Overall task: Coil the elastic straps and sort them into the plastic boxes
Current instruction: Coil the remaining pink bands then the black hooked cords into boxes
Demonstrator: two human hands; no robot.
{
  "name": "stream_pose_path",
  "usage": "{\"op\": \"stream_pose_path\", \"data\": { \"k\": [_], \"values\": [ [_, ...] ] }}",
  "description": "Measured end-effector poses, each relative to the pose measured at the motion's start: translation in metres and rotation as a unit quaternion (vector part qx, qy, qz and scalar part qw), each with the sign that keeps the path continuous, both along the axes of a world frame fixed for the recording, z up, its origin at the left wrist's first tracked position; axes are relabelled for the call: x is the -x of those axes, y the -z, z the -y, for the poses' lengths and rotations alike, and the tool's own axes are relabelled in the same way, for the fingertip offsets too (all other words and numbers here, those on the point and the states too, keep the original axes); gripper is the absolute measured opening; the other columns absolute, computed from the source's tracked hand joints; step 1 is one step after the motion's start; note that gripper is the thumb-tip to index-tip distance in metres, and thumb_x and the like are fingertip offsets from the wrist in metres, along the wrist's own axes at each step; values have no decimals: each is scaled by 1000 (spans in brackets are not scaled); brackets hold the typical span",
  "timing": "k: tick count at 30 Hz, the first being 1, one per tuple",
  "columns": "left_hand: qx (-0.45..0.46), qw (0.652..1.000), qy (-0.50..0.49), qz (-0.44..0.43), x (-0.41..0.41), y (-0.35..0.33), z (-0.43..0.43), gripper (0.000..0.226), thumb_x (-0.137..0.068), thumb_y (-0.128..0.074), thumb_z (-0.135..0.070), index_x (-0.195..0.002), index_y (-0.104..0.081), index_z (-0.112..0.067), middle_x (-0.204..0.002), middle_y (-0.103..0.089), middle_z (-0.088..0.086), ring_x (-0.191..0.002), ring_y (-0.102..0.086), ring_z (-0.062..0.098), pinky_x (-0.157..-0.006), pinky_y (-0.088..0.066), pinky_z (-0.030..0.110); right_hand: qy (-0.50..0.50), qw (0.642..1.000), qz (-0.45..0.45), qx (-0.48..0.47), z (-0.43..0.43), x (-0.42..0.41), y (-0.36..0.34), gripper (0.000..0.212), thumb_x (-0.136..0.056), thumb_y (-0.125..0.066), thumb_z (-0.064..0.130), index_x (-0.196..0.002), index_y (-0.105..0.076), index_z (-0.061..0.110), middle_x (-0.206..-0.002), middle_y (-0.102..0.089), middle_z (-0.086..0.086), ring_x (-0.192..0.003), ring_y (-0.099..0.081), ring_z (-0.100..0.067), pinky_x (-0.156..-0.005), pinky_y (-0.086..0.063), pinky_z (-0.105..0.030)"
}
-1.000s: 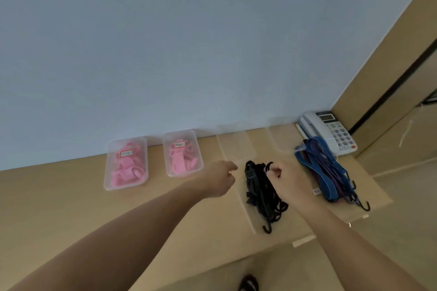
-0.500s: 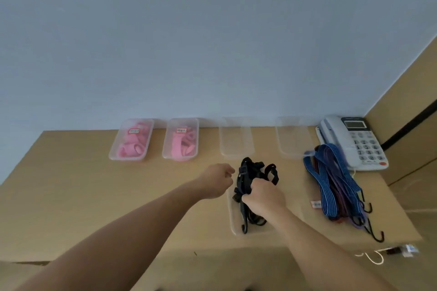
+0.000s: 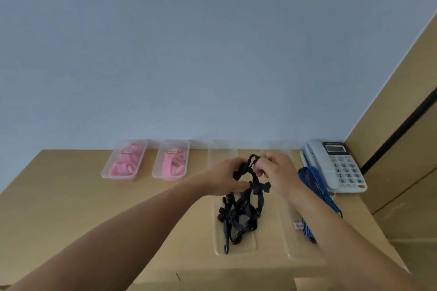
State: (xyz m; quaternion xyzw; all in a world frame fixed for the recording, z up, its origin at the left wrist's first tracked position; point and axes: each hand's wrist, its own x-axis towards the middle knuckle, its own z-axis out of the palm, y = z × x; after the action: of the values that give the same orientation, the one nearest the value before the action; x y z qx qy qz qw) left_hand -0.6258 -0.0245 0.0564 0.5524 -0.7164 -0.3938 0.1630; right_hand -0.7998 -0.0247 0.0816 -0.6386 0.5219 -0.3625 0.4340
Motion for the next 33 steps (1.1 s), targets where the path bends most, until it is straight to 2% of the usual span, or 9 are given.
{"op": "stream_pose_path", "data": {
  "k": [3, 6, 8, 12, 19, 22, 26, 30, 33],
  "values": [
    [18, 999, 18, -25, 15, -24, 7, 21, -88, -64, -21, -107, -58, -15, -82, -66, -6, -74, -63, 10, -64, -47, 18, 13, 999, 3, 42, 4, 10, -27, 24, -83, -56, 2, -58, -58, 3, -52, -58, 6, -48, -46, -2, -51, -36, -17],
    [-22, 993, 10, -114, 20, -52, 14, 9, -91, -59, -13, -97, -53, -12, -76, -69, 5, -74, -72, 19, -65, -53, 28, 56, 996, 17, 65, 9, 23, -42, 17, -85, -59, 6, -74, -57, -6, -66, -56, -9, -59, -44, -13, -59, -35, -30],
    [-25, 987, 15, -155, 21, -74, 20, 7, -92, -57, -11, -97, -52, -10, -70, -64, 4, -66, -69, 21, -57, -50, 21, 73, 995, 26, 63, 8, 31, -47, 6, -86, -63, 11, -87, -61, 6, -78, -59, -3, -70, -51, -15, -66, -40, -30],
    [-33, 975, 34, -216, 21, -113, 26, 10, -85, -59, -11, -93, -54, -10, -62, -54, 2, -55, -55, 20, -54, -44, 25, 8, 998, 53, 32, 5, 33, -51, 46, -75, -72, 15, -117, -57, 29, -106, -69, 5, -97, -64, -2, -80, -48, -19],
    [-34, 976, 45, -211, 1, -135, 36, 36, -77, -62, -9, -112, -56, -10, -68, -58, 5, -57, -51, 21, -55, -42, 30, 26, 994, 107, 24, 17, 38, -72, 25, -69, -72, 17, -92, -67, 9, -56, -54, -7, -54, -52, -21, -70, -49, -45],
    [-12, 976, 36, -214, -7, -136, 40, 20, -88, -63, -10, -107, -59, -7, -77, -65, 5, -53, -53, 19, -47, -41, 25, 24, 996, 72, 35, 26, 42, -87, 30, -73, -76, 16, -102, -66, 14, -66, -60, -5, -57, -57, -19, -69, -52, -41],
    [3, 966, 61, -250, -5, -148, 43, 19, -88, -62, -13, -106, -62, -6, -73, -66, 0, -51, -54, 18, -46, -41, 23, -27, 997, -29, 66, 30, 33, -96, 61, -75, -78, 24, -128, -51, 38, -104, -68, 9, -90, -69, -12, -85, -54, -28],
    [-36, 957, 57, -281, -10, -153, 44, 34, -83, -63, -19, -113, -51, -6, -80, -69, 7, -57, -59, 22, -53, -47, 28, -9, 994, -13, 110, 30, 21, -100, 25, -84, -61, 23, -105, -67, 34, -76, -72, 6, -76, -68, -9, -78, -51, -30],
    [-81, 971, 84, -211, -23, -146, 43, 38, -76, -68, -21, -109, -55, -7, -83, -71, 6, -72, -67, 23, -69, -54, 33, 57, 991, 48, 111, 35, 23, -101, 23, -94, -50, 13, -102, -68, 24, -60, -63, 3, -60, -63, -17, -71, -50, -37]
  ]
}}
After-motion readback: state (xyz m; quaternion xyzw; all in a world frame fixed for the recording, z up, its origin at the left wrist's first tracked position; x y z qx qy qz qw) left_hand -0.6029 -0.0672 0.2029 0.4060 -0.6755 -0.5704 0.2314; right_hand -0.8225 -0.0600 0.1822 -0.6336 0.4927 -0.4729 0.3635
